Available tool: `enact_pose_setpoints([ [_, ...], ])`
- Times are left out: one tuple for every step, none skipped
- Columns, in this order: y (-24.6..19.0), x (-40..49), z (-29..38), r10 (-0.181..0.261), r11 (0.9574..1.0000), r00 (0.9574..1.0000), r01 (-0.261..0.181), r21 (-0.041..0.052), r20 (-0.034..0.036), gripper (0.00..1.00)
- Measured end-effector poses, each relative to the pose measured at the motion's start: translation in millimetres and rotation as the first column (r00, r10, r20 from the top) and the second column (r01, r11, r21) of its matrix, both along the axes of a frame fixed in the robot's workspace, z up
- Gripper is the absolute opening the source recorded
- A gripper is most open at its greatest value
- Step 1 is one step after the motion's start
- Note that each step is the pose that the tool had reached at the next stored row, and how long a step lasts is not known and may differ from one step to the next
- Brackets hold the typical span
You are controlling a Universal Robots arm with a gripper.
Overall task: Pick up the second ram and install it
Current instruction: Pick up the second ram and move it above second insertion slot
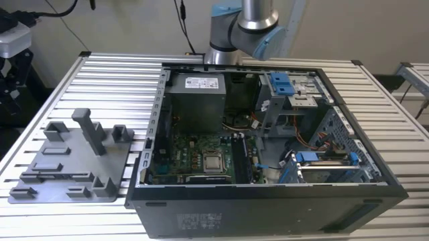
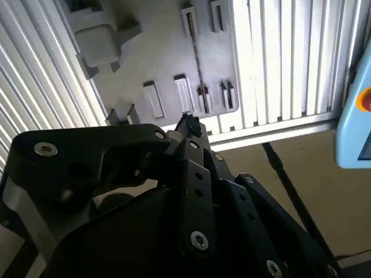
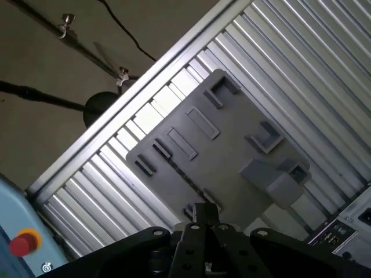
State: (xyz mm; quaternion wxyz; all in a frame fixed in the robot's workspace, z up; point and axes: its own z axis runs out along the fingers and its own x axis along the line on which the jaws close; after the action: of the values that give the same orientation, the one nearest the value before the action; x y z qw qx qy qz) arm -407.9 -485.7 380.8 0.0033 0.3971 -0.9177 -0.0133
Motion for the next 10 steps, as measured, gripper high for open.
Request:
enact_pose_setpoints([
  [0.0,0.0,0.0,0.019,0.9998,0.9998,-0.019,-0.0002,0.0000,0.11],
  [0.0,0.0,0.0,0.037,0.9993,0.9993,-0.037,-0.0004,0.0000,0.11],
  [0.0,0.0,0.0,0.055,0.9985,0.9985,-0.055,-0.0006,0.0000,0.11],
  [0.0,0.0,0.0,0.073,0.9973,0.9973,-0.073,-0.0008,0.0000,0.11],
  [0.0,0.0,0.0,0.091,0.9959,0.9959,-0.091,-0.0011,-0.0001,0.11],
  [0.0,0.0,0.0,0.109,0.9940,0.9940,-0.109,-0.0013,-0.0001,0.11],
  [0.0,0.0,0.0,0.127,0.9919,0.9919,-0.127,-0.0016,-0.0001,0.11],
  [0.0,0.0,0.0,0.145,0.9894,0.9894,-0.145,-0.0018,-0.0001,0.11],
  [0.0,0.0,0.0,0.163,0.9866,0.9866,-0.163,-0.0020,-0.0002,0.11],
  [0.0,0.0,0.0,0.181,0.9835,0.9835,-0.181,-0.0023,-0.0003,0.11],
])
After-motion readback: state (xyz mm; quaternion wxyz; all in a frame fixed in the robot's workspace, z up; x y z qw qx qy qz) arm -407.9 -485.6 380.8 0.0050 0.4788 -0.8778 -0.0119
